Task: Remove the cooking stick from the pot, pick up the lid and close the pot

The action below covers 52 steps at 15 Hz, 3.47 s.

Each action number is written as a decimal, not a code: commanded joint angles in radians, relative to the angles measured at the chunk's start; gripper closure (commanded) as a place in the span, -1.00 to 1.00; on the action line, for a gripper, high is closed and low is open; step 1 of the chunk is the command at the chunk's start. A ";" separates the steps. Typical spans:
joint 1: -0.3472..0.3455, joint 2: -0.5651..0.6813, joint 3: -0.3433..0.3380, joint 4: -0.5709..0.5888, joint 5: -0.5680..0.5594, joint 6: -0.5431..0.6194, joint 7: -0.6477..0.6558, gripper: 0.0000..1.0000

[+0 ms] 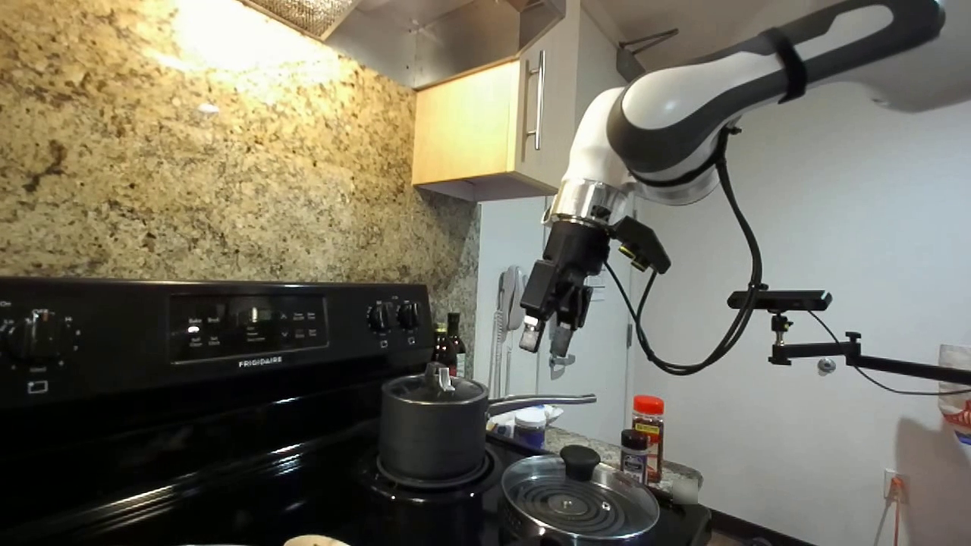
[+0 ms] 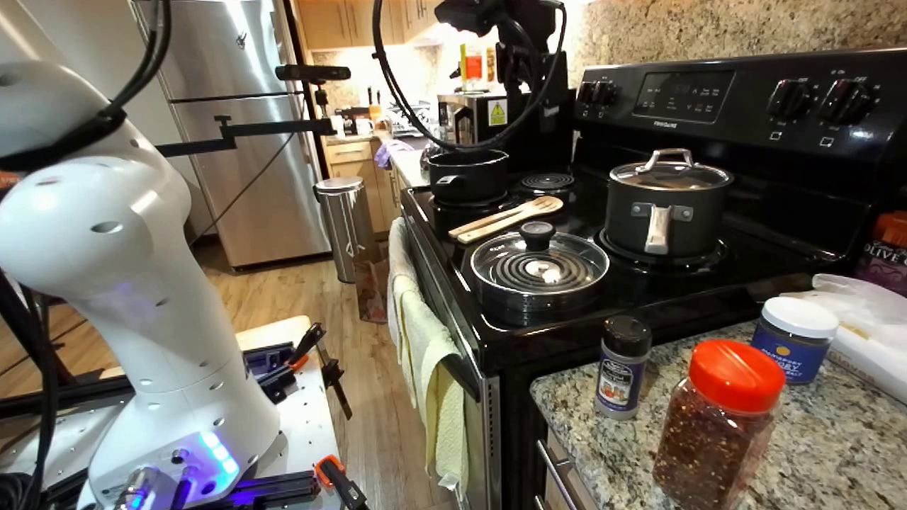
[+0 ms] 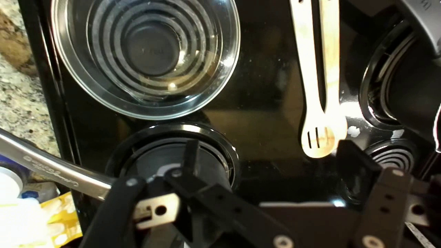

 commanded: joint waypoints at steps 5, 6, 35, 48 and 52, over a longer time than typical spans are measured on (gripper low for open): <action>-0.019 0.000 0.002 -0.019 0.010 0.001 -0.011 -1.00; -0.019 0.000 0.002 -0.019 0.010 0.001 -0.011 -1.00; -0.162 -0.048 0.017 -0.287 -0.177 0.181 0.252 -1.00; -0.095 0.001 0.048 -0.314 -0.211 0.229 0.139 -1.00; -0.097 0.048 0.049 -0.289 -0.209 0.267 0.111 -1.00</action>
